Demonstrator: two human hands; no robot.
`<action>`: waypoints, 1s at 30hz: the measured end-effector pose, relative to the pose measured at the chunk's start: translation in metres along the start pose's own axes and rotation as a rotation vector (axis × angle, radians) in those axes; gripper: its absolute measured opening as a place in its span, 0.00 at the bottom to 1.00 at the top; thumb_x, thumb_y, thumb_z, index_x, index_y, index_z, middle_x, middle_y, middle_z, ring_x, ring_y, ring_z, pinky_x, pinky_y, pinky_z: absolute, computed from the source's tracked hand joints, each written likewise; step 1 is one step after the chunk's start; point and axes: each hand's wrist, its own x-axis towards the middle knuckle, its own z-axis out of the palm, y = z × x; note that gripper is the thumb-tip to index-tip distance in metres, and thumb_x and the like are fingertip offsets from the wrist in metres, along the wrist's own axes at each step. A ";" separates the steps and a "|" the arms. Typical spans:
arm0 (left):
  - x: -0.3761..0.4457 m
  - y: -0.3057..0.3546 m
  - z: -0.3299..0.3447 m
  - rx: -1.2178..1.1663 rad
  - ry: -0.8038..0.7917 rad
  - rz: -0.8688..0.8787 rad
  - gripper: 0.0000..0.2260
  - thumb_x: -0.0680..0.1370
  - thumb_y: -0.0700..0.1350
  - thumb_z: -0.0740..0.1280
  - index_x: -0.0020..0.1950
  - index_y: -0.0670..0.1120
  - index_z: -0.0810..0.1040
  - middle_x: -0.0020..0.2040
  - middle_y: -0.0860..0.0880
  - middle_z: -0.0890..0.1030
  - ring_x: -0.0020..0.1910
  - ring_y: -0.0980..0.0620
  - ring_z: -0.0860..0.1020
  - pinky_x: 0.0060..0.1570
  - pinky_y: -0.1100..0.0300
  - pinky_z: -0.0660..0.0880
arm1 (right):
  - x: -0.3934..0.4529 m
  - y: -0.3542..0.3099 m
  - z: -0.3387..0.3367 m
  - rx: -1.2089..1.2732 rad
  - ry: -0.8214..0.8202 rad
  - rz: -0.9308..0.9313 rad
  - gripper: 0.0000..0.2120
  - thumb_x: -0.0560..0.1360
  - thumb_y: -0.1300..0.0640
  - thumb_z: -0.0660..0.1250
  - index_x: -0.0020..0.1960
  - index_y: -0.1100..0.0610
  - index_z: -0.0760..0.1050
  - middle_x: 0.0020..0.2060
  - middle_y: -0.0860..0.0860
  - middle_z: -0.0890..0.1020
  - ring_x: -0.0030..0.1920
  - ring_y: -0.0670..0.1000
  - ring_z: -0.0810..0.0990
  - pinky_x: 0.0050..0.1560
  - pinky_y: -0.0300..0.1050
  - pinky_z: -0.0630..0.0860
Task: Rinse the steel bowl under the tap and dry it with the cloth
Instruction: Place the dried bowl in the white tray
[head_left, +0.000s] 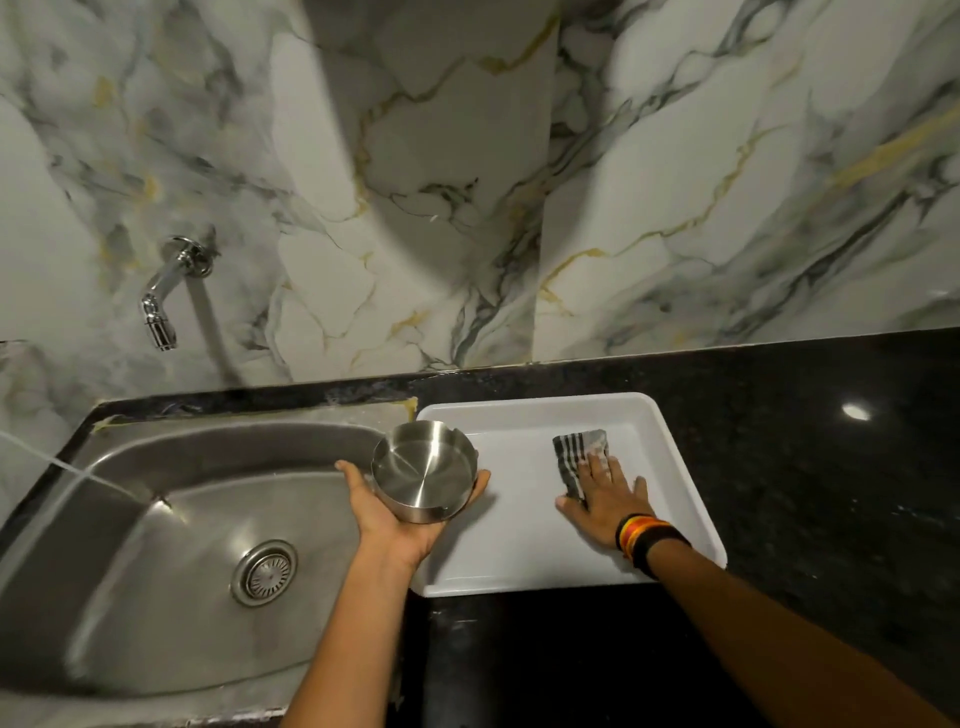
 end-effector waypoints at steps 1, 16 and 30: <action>0.000 -0.005 0.002 0.014 -0.002 0.001 0.44 0.74 0.80 0.62 0.75 0.46 0.75 0.69 0.27 0.78 0.64 0.22 0.80 0.55 0.19 0.77 | -0.005 -0.004 0.001 0.065 0.047 -0.019 0.39 0.82 0.32 0.48 0.85 0.50 0.45 0.85 0.51 0.42 0.84 0.58 0.41 0.79 0.67 0.39; 0.075 -0.039 -0.015 1.243 0.367 0.425 0.16 0.88 0.51 0.63 0.50 0.42 0.84 0.56 0.35 0.87 0.57 0.35 0.85 0.61 0.43 0.83 | -0.013 -0.071 -0.027 1.000 0.225 0.133 0.10 0.78 0.62 0.70 0.39 0.62 0.84 0.35 0.59 0.86 0.33 0.61 0.88 0.38 0.57 0.87; 0.044 -0.016 0.016 1.725 0.332 0.597 0.19 0.87 0.54 0.65 0.68 0.41 0.83 0.67 0.41 0.84 0.67 0.39 0.81 0.67 0.50 0.76 | -0.006 -0.077 0.006 0.961 0.214 0.182 0.10 0.79 0.65 0.66 0.41 0.55 0.73 0.37 0.52 0.78 0.31 0.50 0.82 0.31 0.35 0.77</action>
